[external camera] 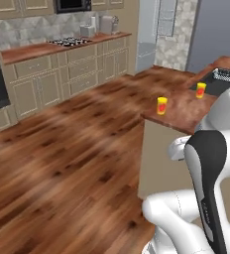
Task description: Gather the avocado and eggplant from the fridge and place them on a tray on the dining counter. Then gather the steak and chicken drumstick from the fridge and place them on the other tray.
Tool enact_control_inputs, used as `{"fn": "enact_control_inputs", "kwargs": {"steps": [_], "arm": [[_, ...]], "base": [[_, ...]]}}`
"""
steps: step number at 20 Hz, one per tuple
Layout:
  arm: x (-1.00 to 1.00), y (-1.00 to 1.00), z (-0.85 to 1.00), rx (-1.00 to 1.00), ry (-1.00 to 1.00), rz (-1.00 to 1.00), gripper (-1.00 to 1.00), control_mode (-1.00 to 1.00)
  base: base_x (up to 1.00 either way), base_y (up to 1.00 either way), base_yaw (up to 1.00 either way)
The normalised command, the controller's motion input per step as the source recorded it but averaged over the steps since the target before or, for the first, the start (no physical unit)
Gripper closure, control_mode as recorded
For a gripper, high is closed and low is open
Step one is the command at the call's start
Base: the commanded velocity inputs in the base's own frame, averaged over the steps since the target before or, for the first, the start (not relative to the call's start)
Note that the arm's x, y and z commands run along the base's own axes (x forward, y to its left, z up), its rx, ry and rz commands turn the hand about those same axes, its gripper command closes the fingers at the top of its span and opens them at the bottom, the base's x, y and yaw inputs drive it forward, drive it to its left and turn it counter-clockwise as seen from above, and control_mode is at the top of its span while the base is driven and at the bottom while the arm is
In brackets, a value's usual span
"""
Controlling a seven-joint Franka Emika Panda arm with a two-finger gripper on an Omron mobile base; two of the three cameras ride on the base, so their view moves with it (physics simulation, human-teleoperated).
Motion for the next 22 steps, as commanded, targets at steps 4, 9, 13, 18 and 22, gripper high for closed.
{"fn": "enact_control_inputs", "kwargs": {"steps": [4, 9, 13, 18, 22], "arm": [[0.00, 0.00, 0.00, 0.00, 0.00, 0.00, -1.00, 1.00], [0.00, 0.00, 0.00, 0.00, 0.00, 0.00, -1.00, 1.00], [0.00, 0.00, 0.00, 0.00, 0.00, 0.00, -1.00, 1.00], [0.00, 0.00, 0.00, 0.00, 0.00, 0.00, -1.00, 1.00], [0.00, 0.00, 0.00, 0.00, 0.00, 0.00, -1.00, 1.00]], "base": [[0.79, 0.93, -0.37], [0.79, 0.92, -0.37], [0.79, 0.93, -0.37], [0.79, 0.93, -0.37], [0.80, 0.93, -0.37]]}}
